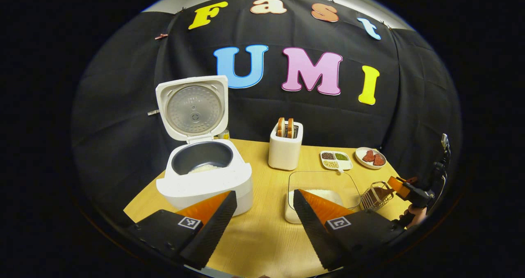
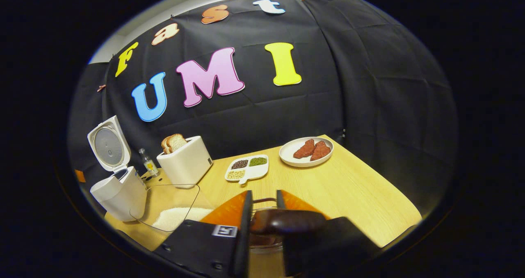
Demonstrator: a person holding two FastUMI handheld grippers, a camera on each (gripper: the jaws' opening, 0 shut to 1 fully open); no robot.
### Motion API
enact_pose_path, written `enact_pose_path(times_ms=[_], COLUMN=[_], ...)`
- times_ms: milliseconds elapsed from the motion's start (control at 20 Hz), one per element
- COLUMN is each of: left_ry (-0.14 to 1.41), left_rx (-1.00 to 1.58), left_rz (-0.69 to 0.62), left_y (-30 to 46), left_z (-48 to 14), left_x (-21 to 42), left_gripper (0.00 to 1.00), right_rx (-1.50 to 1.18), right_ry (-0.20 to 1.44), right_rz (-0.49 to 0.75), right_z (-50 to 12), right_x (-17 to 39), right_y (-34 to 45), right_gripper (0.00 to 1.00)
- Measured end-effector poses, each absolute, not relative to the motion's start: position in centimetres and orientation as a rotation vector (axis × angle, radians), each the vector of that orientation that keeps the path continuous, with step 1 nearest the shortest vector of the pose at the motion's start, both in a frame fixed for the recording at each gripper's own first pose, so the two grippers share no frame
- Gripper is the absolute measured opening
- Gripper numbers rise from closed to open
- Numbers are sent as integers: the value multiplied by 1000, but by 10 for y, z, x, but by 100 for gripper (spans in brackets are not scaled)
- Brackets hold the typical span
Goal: Close the left gripper, press the button to open the rice cooker; take a wooden spoon from the chopstick holder with the right hand, scoop a spoonful of rice and pour it into the rice cooker, then put the wooden spoon back into the chopstick holder.
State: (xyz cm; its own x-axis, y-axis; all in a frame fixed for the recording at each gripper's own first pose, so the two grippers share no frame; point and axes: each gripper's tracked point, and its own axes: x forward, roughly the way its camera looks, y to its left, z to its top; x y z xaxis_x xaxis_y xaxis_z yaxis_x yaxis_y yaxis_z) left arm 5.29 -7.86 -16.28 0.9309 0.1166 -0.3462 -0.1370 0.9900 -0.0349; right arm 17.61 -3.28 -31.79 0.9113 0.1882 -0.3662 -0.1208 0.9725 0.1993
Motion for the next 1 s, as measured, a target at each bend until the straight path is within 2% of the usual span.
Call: enact_pose_path(times_ms=[50,400,550,700,850,900,950,1000], left_ry=[355,378,368,355,338,332,325,316], left_rx=[-75,-130,-175,-190,-234,-250,-261,-268], left_rz=[138,200,213,218,210,206,203,198], left_y=[-75,-40,-27,-11,4,8,13,19], left_z=[-165,-182,-179,-179,-178,-179,-178,-179], left_x=[50,24,17,13,11,12,12,12], left_gripper=[96,96,96,96,96,96,96,96], right_rx=[164,117,139,182,187,177,172,170], right_ry=[410,539,564,546,513,493,474,458], right_rz=[177,200,149,94,96,101,111,126], right_z=[-312,-323,-313,-283,-247,-233,-218,-204], right_x=[173,182,186,194,196,197,198,199], right_y=[-28,-8,-19,-27,-16,-11,-5,4], right_gripper=[29,22,17,17,17,22,22,17])
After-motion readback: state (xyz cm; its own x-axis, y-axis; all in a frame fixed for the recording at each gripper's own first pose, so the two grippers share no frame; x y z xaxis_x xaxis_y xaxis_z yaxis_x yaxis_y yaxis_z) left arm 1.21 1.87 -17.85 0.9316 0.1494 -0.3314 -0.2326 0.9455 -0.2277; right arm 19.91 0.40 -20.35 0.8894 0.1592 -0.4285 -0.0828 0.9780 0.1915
